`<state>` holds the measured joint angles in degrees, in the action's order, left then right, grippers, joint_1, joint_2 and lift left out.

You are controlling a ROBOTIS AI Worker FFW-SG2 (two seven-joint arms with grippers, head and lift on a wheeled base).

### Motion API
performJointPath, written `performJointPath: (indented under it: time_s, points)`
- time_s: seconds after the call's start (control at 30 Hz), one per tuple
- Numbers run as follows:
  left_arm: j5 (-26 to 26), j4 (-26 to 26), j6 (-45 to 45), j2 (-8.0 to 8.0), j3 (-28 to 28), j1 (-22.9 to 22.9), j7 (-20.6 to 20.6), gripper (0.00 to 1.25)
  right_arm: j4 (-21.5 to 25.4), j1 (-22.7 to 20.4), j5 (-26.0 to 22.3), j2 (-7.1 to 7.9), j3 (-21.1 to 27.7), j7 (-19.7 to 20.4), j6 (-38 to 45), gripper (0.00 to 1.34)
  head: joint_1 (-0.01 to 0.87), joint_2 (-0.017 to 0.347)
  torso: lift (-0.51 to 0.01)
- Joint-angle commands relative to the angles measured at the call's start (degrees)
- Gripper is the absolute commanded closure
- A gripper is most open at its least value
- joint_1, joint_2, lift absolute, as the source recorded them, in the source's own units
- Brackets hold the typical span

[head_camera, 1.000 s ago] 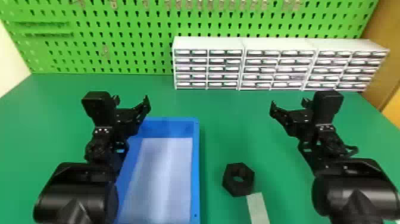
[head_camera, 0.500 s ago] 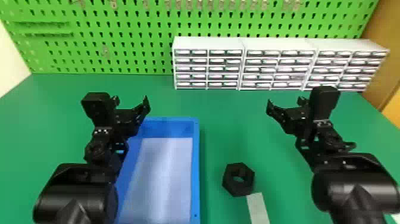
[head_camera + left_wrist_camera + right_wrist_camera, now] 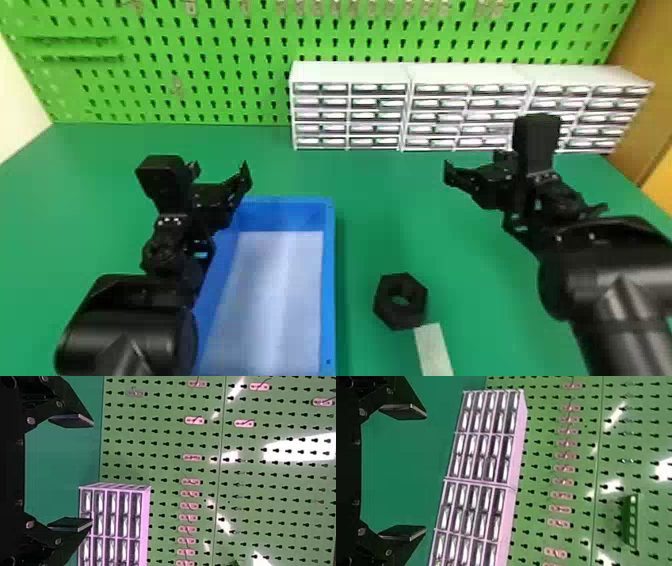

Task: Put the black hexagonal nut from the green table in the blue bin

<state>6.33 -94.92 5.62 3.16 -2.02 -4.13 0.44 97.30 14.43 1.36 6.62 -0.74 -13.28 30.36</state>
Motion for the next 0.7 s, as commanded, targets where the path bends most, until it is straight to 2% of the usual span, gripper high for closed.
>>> performJointPath:
  time_s: [0.0,0.37,0.67]
  points:
    - [0.0,0.0,0.0,0.0,0.0,0.0,0.0,0.38,1.6,2.3,3.2,0.85,-1.5,-1.8,5.6,0.27,0.686,0.051,-0.096]
    - [0.0,0.0,0.0,0.0,0.2,0.0,0.0,0.38,2.9,8.0,5.8,5.15,-8.0,-9.1,18.0,0.28,0.686,0.051,-0.096]
    - [0.0,0.0,0.0,0.0,0.4,0.2,0.0,0.38,4.0,10.5,3.3,9.28,-14.6,-10.4,24.7,0.27,0.686,0.051,-0.096]
